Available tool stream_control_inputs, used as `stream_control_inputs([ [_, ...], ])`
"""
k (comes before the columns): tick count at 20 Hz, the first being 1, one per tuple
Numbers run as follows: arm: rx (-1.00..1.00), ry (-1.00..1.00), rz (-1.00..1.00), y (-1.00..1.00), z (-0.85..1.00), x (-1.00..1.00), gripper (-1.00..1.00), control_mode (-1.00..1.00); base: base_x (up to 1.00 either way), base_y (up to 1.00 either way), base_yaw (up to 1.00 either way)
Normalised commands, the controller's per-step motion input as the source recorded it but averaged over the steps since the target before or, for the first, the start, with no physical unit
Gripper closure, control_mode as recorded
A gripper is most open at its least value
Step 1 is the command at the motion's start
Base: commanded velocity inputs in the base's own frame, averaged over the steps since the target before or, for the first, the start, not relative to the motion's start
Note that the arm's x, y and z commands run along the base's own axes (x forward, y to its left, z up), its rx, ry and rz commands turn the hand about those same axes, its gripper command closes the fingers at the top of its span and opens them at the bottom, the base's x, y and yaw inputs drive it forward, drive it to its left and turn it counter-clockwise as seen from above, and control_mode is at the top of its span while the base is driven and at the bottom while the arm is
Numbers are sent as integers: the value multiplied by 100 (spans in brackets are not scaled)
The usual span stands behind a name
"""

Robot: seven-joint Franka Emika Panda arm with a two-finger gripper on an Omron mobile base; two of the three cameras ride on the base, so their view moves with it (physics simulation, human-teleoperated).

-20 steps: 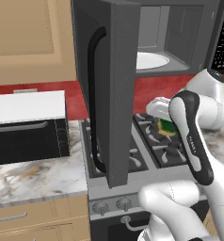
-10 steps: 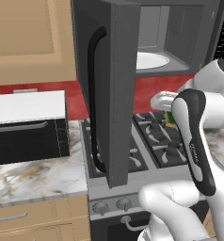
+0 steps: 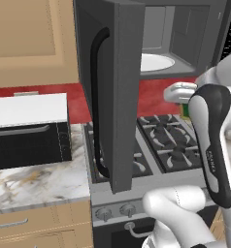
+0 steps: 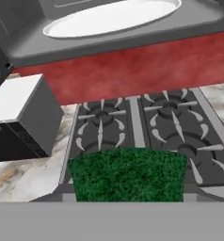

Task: Place the sponge inside the microwave to prepare for sanitizing.

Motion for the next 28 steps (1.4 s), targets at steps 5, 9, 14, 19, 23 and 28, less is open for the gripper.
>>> stream_control_inputs([
  [5,-7,-19,-1,-2,35,-12,100,-100,0,0,0],
  [9,0,-17,0,0,39,0,100,-100,0,0,0],
  [14,-1,-6,0,0,38,6,100,-100,0,0,0],
  [19,-5,0,0,1,19,23,100,-100,0,0,0],
  [23,-9,0,0,2,18,40,100,-100,0,0,0],
  [28,-3,0,0,0,8,50,100,-100,0,0,0],
])
